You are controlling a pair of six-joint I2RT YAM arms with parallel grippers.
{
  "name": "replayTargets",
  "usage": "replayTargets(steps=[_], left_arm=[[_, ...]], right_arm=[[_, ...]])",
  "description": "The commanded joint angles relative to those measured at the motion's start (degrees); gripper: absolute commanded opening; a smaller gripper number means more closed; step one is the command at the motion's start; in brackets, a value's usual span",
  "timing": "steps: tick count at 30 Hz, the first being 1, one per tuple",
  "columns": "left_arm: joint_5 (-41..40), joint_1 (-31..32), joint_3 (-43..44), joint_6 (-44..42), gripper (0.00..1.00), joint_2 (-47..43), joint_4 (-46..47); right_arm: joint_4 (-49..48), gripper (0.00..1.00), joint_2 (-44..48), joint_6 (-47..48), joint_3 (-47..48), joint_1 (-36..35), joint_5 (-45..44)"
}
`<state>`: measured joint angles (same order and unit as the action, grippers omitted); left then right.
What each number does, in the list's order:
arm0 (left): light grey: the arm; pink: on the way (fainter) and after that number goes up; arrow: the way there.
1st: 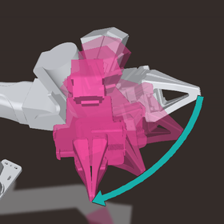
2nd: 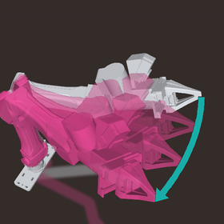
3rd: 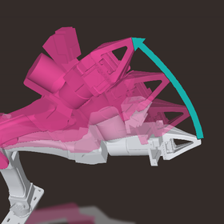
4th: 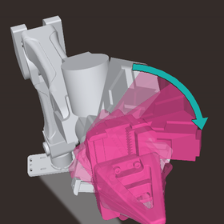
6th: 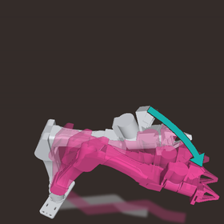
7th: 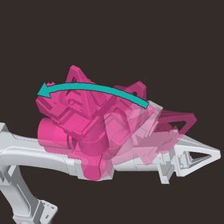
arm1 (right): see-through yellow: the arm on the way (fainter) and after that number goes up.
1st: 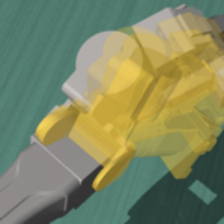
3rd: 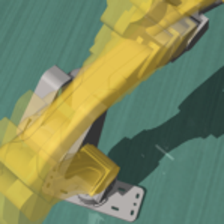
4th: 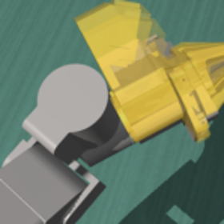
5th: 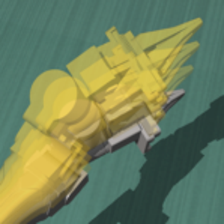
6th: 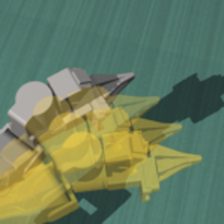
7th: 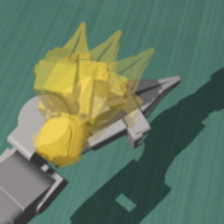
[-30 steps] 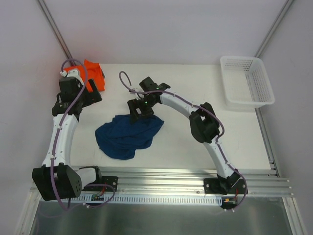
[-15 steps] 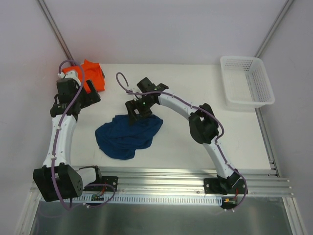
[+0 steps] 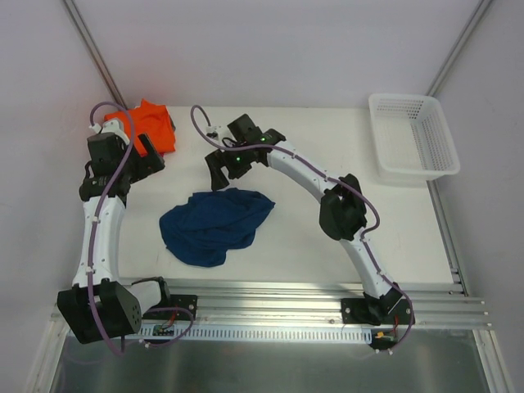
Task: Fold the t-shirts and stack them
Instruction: Flatten out the tshirt
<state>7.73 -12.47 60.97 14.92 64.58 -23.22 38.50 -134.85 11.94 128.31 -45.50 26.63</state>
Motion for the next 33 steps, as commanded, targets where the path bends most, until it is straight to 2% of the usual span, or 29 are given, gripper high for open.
replayTargets(steps=[1,9,13,18,21,22,24,25,27,28,29,33], left_arm=[[2.3,-0.5,-0.9,1.3,0.99,-1.8,0.2],[2.8,-0.5,-0.7,1.5,0.99,-2.6,-0.7],[3.2,-0.5,-0.7,2.0,0.99,-2.4,-0.8],[3.1,-0.6,-0.9,2.1,0.99,-2.3,-0.8],[3.1,-0.7,-0.9,2.4,0.99,-2.1,-0.7],[3.3,-0.8,-0.8,2.3,0.99,-1.9,-0.7],[3.3,-0.7,-0.9,2.3,0.99,-1.7,-0.7],[3.3,-0.8,-0.9,2.4,0.99,-1.6,-0.6],[3.3,-0.8,-0.9,2.5,0.99,-1.4,-0.8],[3.4,-0.8,-0.9,2.7,0.99,-1.2,-0.7],[3.6,-0.9,-0.8,2.8,0.99,-0.8,-0.5],[5.6,-0.9,-0.9,4.1,0.99,0.6,0.3]], right_arm=[[-1.8,0.91,-1.2,1.8,3.3,-0.1,-1.1],[3.2,0.91,-4.5,0.3,0.7,-1.5,4.4],[5.5,0.88,-4.7,1.5,-4.5,-1.5,6.1],[6.0,0.85,-5.6,1.7,-4.7,-1.4,5.7],[5.7,0.78,-5.8,1.7,-4.0,-1.3,5.9],[5.7,0.71,-5.6,1.8,-3.9,-1.2,6.2],[5.6,0.63,-5.3,1.8,-3.7,-0.9,6.2],[5.6,0.49,-4.3,1.9,-3.7,-0.8,5.9],[5.4,0.32,-2.9,2.4,-4.5,-0.2,4.8],[5.4,0.20,-2.2,2.5,-4.9,0.1,3.2],[5.4,0.01,-0.2,2.6,-5.3,0.9,2.1],[5.4,0.01,5.9,5.6,-5.8,3.7,-2.8]])
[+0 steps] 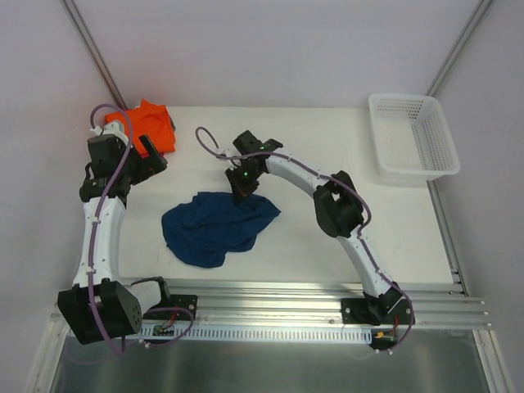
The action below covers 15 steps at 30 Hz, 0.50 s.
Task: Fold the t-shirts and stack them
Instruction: Flatten out the tshirt
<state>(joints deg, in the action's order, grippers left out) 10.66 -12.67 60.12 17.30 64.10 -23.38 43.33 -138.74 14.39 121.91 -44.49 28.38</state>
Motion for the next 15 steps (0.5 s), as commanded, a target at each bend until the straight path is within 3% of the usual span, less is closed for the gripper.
replayTargets(steps=[1,10,15], left_arm=[[3.1,-0.6,-0.3,1.8,0.99,1.7,0.6],[4.6,1.0,-1.2,-2.0,0.99,6.3,2.3],[6.2,6.4,0.0,-4.5,0.99,9.6,2.9]], right_arm=[[0.4,0.01,11.4,4.0,0.6,3.7,-6.2],[-1.0,0.01,26.7,14.8,2.1,6.0,-19.4],[-1.1,0.01,32.4,15.7,-1.8,6.7,-24.0]])
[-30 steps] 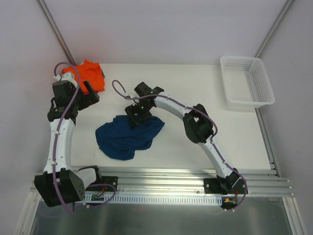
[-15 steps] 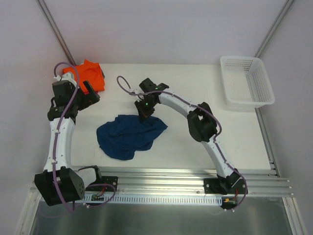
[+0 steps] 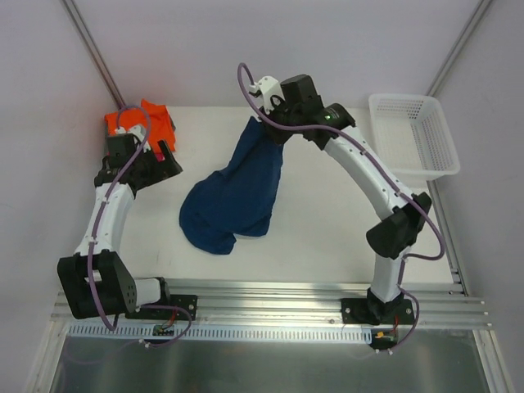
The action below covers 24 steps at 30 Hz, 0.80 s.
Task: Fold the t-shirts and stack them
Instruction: Flatten out the tshirt
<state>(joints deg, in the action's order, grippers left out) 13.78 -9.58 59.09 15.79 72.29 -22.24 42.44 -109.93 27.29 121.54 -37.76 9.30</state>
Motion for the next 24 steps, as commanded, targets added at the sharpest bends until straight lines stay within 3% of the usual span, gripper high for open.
replayTargets(steps=[1,3,8,24], left_arm=[[3.4,4.6,1.6,-3.7,0.99,3.0,1.8],[4.0,8.2,3.0,-5.0,0.99,5.0,1.8],[5.7,9.4,8.0,-4.4,0.99,11.1,1.8],[5.0,16.4,17.1,-5.2,0.99,22.4,1.8]], right_arm=[[-0.1,0.01,4.1,2.6,-2.7,0.2,-5.1],[0.4,0.01,5.4,2.3,-7.2,1.2,-5.3],[0.2,0.01,8.5,-1.6,-12.6,5.0,-4.2],[-3.7,0.00,9.3,-1.1,-5.3,16.7,-14.8]])
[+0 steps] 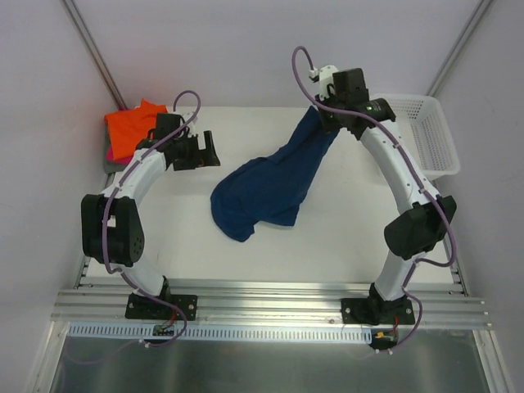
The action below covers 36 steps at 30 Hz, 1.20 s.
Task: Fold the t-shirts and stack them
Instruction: Flatten out the tshirt
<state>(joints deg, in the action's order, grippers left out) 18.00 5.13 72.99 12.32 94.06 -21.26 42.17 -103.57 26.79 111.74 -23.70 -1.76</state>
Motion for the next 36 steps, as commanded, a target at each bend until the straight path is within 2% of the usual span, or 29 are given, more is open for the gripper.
replayTargets(steps=[1,9,17,24,28,36], left_arm=[[0.7,2.6,3.3,-1.6,0.99,0.9,0.9],[2.0,4.9,6.0,-0.8,0.99,5.8,1.2],[3.1,7.8,13.7,1.0,0.99,13.4,1.2],[0.5,9.1,17.8,1.0,0.99,12.6,1.2],[-0.3,9.1,17.1,0.3,0.99,10.7,0.9],[-5.3,8.2,13.1,1.5,0.99,5.5,0.5]], right_arm=[[-3.4,0.01,2.9,-0.1,4.7,3.0,-4.1],[-2.9,0.01,3.4,-0.5,-0.2,3.4,-2.9],[-3.6,0.01,2.3,-3.2,7.8,3.3,-2.5],[-6.6,0.01,0.0,-0.9,16.3,4.0,-6.8],[-7.9,0.01,-2.0,-0.7,22.5,8.7,-9.7],[-8.8,0.01,0.5,-1.2,21.1,13.7,-14.3]])
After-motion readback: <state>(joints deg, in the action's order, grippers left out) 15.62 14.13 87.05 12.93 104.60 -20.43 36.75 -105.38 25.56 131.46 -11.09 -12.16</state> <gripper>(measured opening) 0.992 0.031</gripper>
